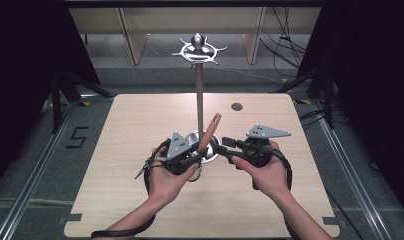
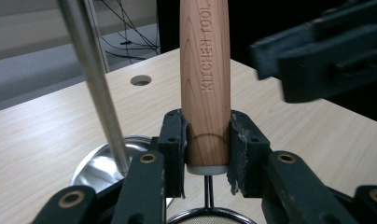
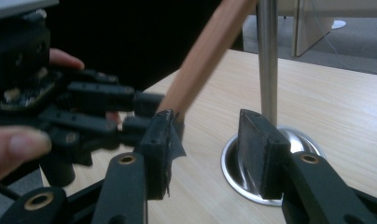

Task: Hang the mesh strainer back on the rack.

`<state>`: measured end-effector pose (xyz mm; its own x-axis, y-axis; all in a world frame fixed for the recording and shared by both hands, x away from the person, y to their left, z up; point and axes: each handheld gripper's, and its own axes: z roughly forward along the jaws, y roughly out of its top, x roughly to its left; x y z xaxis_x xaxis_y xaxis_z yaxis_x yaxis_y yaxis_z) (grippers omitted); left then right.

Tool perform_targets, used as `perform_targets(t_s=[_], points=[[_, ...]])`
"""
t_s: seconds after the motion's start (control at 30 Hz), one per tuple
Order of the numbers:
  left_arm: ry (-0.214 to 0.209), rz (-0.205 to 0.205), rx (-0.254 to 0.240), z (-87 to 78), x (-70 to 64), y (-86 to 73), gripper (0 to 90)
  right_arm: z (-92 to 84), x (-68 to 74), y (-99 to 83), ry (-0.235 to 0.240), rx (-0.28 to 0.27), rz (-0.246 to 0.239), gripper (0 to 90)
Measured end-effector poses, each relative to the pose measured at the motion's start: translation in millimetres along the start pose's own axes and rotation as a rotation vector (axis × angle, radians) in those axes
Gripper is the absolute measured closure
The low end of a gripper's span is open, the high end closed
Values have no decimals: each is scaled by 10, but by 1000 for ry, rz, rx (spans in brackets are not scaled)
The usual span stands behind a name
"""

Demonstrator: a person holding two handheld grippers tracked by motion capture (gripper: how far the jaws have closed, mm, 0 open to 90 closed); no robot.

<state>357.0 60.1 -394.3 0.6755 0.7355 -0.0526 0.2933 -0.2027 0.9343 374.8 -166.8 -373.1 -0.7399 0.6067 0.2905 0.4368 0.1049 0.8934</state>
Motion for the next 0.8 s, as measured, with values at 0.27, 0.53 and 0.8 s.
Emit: perform_targets(t_s=[0.27,0.53,0.8], points=[[-8,19,-1,56,-89,5,681,74,-23,43,-2,-48,22,561],[-8,29,-6,78,-140,-11,680,99,-42,74,-8,-27,48,575],[-1,36,-10,100,-185,15,679,149,-12,76,17,-55,20,697]])
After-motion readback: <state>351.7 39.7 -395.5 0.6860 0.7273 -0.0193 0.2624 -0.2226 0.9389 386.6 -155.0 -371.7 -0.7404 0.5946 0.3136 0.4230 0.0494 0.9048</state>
